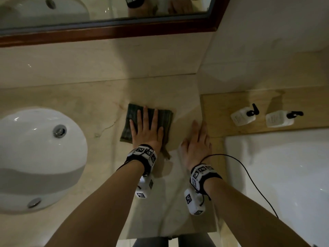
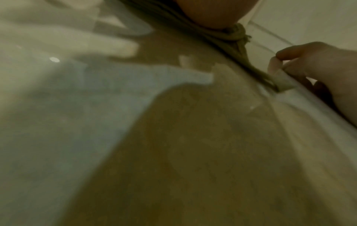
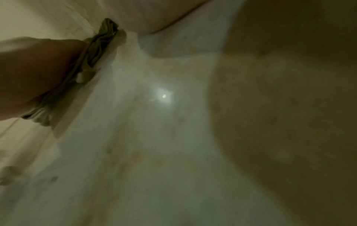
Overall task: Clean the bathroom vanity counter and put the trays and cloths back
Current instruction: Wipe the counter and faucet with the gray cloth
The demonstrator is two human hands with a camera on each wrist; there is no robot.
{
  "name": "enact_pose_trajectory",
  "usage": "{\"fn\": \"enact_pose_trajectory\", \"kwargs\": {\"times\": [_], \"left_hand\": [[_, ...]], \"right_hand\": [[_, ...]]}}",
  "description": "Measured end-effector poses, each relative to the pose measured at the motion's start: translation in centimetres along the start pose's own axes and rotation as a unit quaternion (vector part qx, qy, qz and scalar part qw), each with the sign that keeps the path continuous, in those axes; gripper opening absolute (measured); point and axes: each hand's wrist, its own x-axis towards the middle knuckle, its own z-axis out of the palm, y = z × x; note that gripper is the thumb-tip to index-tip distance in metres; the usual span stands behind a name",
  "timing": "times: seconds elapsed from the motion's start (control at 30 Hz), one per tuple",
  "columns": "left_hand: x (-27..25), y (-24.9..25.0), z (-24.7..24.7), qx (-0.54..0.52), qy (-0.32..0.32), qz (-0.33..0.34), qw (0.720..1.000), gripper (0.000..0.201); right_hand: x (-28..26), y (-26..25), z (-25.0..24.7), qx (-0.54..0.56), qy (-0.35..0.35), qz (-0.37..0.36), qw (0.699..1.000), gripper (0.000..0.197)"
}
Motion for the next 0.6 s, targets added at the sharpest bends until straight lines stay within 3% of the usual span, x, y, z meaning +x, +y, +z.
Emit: {"fn": "enact_pose_trajectory", "kwargs": {"times": [0.2,0.6], "left_hand": [[-0.8,-0.6,0.3,-0.004,-0.013,0.022,1.0,0.063],[-7.4,-0.9,1.3,-0.008,-0.07,0.012,0.997,0.061]], "right_hand": [[-0.1,0.0,0.0,0.01,0.008,0.003,1.0,0.074],[-0.2,0.2,-0.6,0.037,-0.008,0.001,0.999,0.071]]}}
